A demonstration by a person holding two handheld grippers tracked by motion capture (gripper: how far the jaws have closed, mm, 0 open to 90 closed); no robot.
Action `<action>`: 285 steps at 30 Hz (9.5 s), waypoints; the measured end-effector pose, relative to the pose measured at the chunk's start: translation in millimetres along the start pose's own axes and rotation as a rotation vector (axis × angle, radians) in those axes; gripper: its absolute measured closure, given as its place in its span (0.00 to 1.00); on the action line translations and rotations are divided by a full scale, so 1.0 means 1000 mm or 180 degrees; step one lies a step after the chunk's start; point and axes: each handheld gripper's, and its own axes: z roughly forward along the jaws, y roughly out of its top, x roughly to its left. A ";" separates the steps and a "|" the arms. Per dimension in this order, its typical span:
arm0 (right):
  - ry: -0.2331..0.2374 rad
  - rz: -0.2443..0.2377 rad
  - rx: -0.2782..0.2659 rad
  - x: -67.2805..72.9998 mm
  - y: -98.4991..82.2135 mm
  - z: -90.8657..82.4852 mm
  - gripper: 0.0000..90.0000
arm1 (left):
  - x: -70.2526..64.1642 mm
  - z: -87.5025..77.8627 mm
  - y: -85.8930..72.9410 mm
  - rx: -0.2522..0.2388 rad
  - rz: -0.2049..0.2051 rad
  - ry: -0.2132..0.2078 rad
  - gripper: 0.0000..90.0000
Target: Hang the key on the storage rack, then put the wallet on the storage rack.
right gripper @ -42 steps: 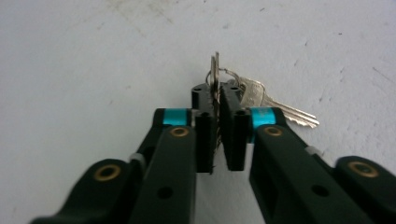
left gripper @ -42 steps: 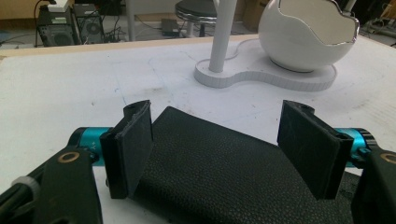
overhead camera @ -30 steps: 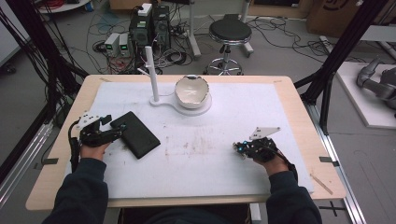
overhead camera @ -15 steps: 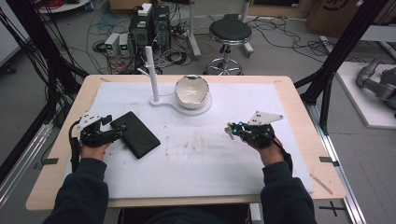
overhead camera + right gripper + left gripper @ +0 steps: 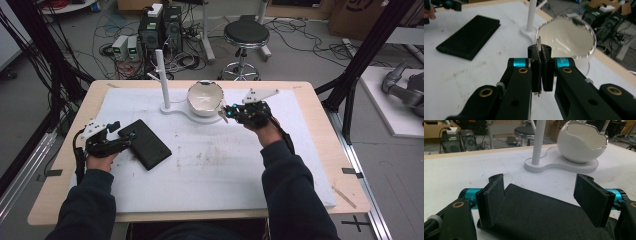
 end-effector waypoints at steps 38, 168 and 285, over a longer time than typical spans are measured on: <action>0.0406 -0.0387 -0.0196 0.016 0.161 0.145 0.98 | 0.005 -0.002 -0.001 -0.0014 -0.0049 -0.0003 0.28; -0.0794 0.0732 0.0262 -0.011 -0.118 -0.050 0.24 | -0.070 0.041 -0.026 0.1329 -0.0327 -0.0427 0.17; 0.0248 0.0128 0.0127 0.022 -0.019 0.077 0.37 | -0.119 0.027 0.022 0.0555 0.0005 -0.1221 0.34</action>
